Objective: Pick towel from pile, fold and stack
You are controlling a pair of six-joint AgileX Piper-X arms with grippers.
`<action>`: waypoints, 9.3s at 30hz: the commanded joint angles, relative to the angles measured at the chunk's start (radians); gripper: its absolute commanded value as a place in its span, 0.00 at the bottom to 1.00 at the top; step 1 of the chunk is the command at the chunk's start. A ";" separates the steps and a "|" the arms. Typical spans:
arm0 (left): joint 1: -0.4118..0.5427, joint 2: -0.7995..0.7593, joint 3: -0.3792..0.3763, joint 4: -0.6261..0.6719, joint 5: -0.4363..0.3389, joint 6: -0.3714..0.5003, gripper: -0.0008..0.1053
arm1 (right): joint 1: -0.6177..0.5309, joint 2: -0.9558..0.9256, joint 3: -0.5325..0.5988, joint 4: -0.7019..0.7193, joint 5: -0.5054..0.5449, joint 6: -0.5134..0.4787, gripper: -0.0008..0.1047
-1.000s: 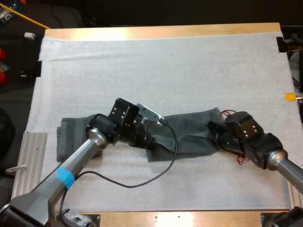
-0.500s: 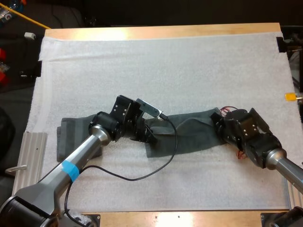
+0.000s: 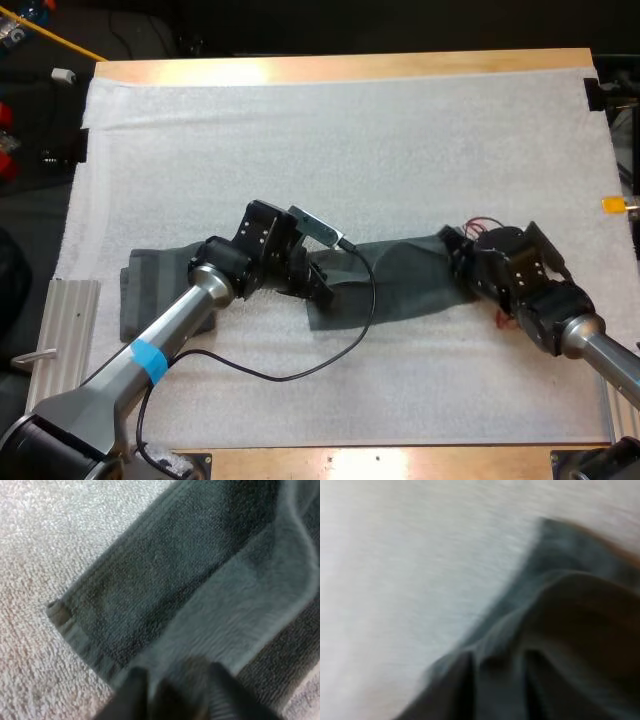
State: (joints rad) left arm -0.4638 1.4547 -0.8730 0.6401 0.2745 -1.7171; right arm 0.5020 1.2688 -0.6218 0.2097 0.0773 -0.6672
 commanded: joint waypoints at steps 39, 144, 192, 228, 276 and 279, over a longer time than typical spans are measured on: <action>-0.002 -0.697 -0.015 0.330 0.111 -0.458 0.55 | 0.001 -0.318 -0.350 0.929 -0.028 -0.776 0.58; -0.002 -0.705 -0.015 0.392 0.088 -0.424 0.55 | -0.108 0.008 -0.255 0.808 0.133 -0.983 0.01; -0.002 -0.705 -0.015 0.394 0.104 -0.394 0.55 | 0.248 0.342 -0.263 0.330 -0.335 -0.456 0.72; -0.002 -0.705 -0.015 0.394 0.104 -0.386 0.55 | 0.248 -0.611 -0.263 0.931 -0.147 -0.529 0.68; -0.030 0.149 0.048 -0.362 0.368 -0.668 0.67 | 0.248 -0.848 -0.263 0.977 -0.170 -0.481 0.68; -0.031 0.185 0.048 -0.362 0.379 -0.668 0.67 | 0.248 -0.848 -0.263 0.977 -0.170 -0.480 0.68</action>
State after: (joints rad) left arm -0.4888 1.6423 -0.8154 0.2853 0.6339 -2.3791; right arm 0.7500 0.4235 -0.8797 1.1888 -0.0882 -1.1441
